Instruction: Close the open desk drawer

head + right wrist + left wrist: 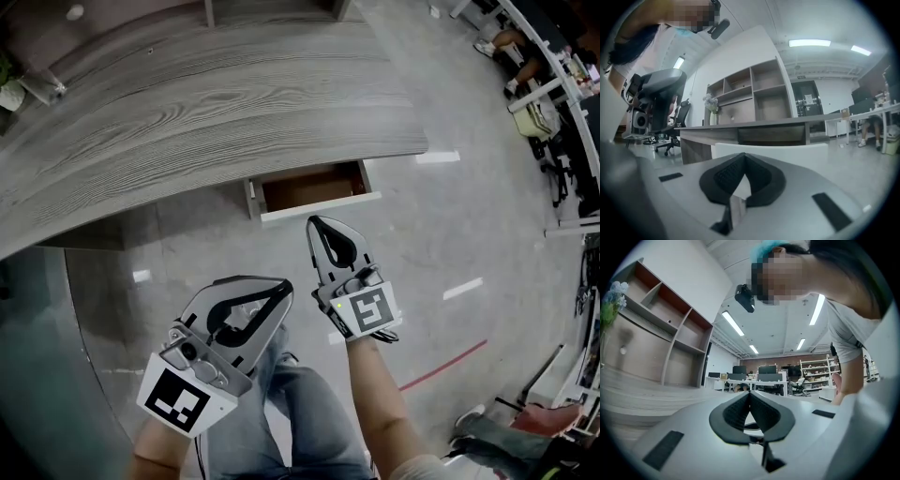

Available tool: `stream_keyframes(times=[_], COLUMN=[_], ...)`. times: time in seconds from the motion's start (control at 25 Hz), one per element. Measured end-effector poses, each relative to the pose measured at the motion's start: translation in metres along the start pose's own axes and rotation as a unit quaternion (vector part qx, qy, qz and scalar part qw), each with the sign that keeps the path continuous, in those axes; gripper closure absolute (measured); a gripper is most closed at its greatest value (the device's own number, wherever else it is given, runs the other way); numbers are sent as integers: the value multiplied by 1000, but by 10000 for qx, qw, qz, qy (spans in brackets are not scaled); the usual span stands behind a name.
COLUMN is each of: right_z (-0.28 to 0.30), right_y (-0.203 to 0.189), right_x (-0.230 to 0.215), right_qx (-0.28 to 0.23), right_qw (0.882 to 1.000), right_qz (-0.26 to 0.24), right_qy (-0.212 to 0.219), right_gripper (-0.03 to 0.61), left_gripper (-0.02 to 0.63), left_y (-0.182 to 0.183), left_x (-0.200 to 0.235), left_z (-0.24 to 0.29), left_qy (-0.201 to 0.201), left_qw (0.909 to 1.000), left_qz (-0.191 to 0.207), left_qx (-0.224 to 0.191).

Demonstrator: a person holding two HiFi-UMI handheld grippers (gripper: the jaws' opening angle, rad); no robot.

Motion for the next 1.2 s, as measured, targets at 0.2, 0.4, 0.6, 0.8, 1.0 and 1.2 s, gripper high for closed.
stream_keyframes(times=[0.2, 0.4, 0.6, 0.8, 1.0, 1.2], right_z=[5, 8, 23, 40, 57, 69], right_y=[-3, -4, -2, 2, 4, 3], right_x=[-1, -2, -8, -18, -21, -23], right_qx=[-79, -109, -31, 155, 52, 47], right_qw=[9999, 9996, 9993, 9978, 9990, 9990], right_qz=[105, 228, 285, 453, 334, 343], right_qy=[-53, -127, -223, -451, -305, -297], right_gripper=[571, 571, 571, 571, 571, 571], left_gripper=[603, 603, 603, 603, 603, 603], left_y=[-3, -4, -5, -6, -7, -8], left_x=[7, 10, 15, 22, 30, 36], left_z=[1, 1, -1, -5, -7, -11], left_qy=[11, 26, 64, 160, 224, 287], left_qw=[10000, 10000, 10000, 9998, 9997, 9995], left_qz=[9, 32, -1, -36, -28, -59], left_qx=[2, 47, 74, 81, 110, 120])
Point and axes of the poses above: the fingertips, and each gripper's own axes: z forward along the fingers, x to its left, y out of its top, the point moved 8 cm from there along -z, backward along the fingers, and after that the axes turned 4 degrees about -z, right-handed, at the moved point
